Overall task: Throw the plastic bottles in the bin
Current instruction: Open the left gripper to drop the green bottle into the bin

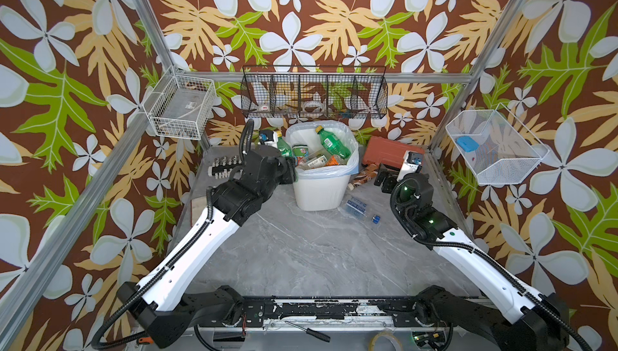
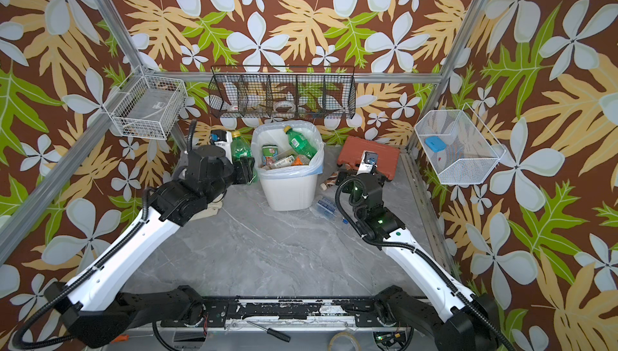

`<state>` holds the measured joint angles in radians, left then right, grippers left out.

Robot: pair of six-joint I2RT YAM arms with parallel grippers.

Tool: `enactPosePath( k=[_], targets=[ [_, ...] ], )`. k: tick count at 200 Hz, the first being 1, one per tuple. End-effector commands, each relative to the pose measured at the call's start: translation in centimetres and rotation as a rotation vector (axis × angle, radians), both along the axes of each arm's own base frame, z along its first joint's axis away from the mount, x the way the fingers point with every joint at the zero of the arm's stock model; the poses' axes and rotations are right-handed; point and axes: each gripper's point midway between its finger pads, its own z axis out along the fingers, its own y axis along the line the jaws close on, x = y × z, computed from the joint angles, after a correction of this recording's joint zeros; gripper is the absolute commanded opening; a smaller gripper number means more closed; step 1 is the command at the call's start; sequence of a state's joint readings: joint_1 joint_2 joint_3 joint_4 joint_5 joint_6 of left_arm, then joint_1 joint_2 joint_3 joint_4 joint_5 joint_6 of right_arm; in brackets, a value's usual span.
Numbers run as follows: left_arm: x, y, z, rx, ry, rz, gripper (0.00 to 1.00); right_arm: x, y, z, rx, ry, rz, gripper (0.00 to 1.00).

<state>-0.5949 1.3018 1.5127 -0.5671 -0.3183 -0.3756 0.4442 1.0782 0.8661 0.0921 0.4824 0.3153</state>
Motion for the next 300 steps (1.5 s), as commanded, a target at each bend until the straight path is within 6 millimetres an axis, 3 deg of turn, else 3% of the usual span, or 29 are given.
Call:
enactPosePath(
  k=[1, 31, 53, 92, 143, 185, 209, 225, 238, 270, 288, 300],
  targets=[
    [2.5, -1.1, 2.0, 0.057, -0.061, -0.037, 0.61, -0.4, -0.6, 0.4, 0.010, -0.011, -0.029, 1.00],
    [7.3, -3.0, 2.8, 0.093, -0.060, -0.058, 0.61, -1.0, -1.3, 0.7, 0.004, -0.012, -0.048, 1.00],
    [10.4, -4.0, 1.1, 0.165, -0.009, -0.049, 0.61, -1.4, -1.7, 0.7, 0.000, -0.016, -0.062, 1.00],
    [12.5, -4.4, -0.6, 0.203, 0.043, -0.025, 0.61, -1.6, -2.0, 0.9, -0.011, -0.016, -0.073, 1.00],
    [12.4, -3.8, -0.7, 0.205, 0.043, -0.008, 0.61, -1.2, -1.8, 0.8, -0.018, -0.011, -0.070, 1.00],
    [12.8, -3.4, -2.2, 0.214, 0.074, 0.007, 0.63, -1.1, -1.7, 0.7, -0.018, -0.008, -0.063, 1.00],
    [12.9, -2.8, -2.2, 0.212, 0.074, 0.034, 0.78, -1.1, -1.6, 0.6, -0.024, -0.003, -0.061, 1.00],
    [12.8, -2.3, -1.3, 0.208, 0.053, 0.060, 0.93, -1.2, -1.6, 0.6, -0.028, 0.000, -0.059, 0.99],
    [12.6, -2.1, -0.4, 0.191, 0.026, 0.066, 0.99, -1.1, -1.6, 0.5, -0.030, 0.001, -0.060, 1.00],
    [10.9, -1.3, 3.2, 0.099, -0.121, 0.071, 1.00, -0.9, -1.3, 0.4, -0.030, 0.007, -0.048, 1.00],
    [8.6, 0.0, 5.6, 0.014, -0.257, 0.085, 1.00, -0.7, -1.0, 0.1, -0.032, 0.017, -0.032, 1.00],
    [6.6, 1.0, 4.9, -0.048, -0.328, 0.086, 1.00, -0.5, -0.8, -0.2, -0.038, 0.030, -0.021, 1.00]
  ],
)
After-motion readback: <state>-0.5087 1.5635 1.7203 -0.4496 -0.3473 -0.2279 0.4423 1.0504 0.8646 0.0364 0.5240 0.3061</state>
